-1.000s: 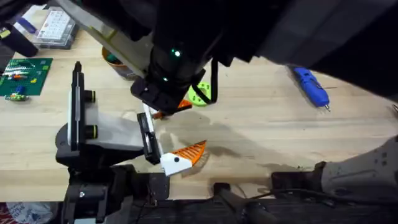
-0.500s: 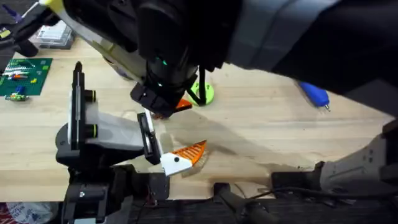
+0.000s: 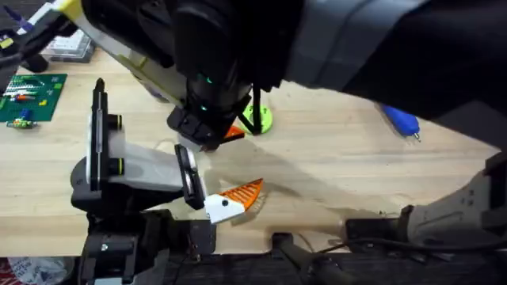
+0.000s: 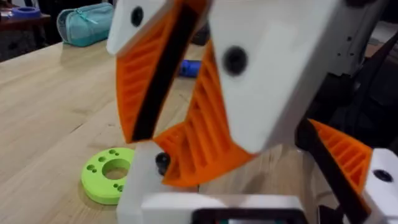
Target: Pick up the gripper from the table and insert it into the empty holder that is missing its gripper. Then pick up a screw, insert it into the mounting hole, and use the screwdriver to tighten it. Finally, clean up the table by picking up the vegetable and placing it into the bucket.
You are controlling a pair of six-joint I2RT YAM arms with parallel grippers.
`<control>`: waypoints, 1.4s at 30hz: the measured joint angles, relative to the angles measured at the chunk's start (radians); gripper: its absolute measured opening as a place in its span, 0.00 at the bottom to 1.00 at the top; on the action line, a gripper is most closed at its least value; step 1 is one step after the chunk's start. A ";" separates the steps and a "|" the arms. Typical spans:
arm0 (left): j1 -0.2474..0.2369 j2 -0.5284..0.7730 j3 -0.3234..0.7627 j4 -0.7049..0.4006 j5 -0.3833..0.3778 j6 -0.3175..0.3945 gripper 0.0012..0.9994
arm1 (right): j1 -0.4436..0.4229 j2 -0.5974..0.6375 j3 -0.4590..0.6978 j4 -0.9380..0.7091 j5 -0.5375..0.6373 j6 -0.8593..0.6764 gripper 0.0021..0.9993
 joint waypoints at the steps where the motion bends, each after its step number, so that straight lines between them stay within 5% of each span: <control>1: 0.000 0.000 0.000 0.000 0.000 0.000 0.99 | 0.000 0.001 0.000 0.000 0.000 0.000 0.37; 7: 0.000 0.000 0.000 0.000 -0.001 -0.002 0.99 | -0.001 0.002 0.000 -0.005 0.014 0.000 0.73; 13: 0.000 0.000 0.000 0.000 -0.001 -0.009 0.99 | -0.009 0.001 0.002 -0.007 0.037 -0.002 0.93; 42: 0.000 0.000 0.000 0.000 0.000 -0.009 0.99 | -0.010 0.001 0.006 -0.010 0.044 -0.002 0.99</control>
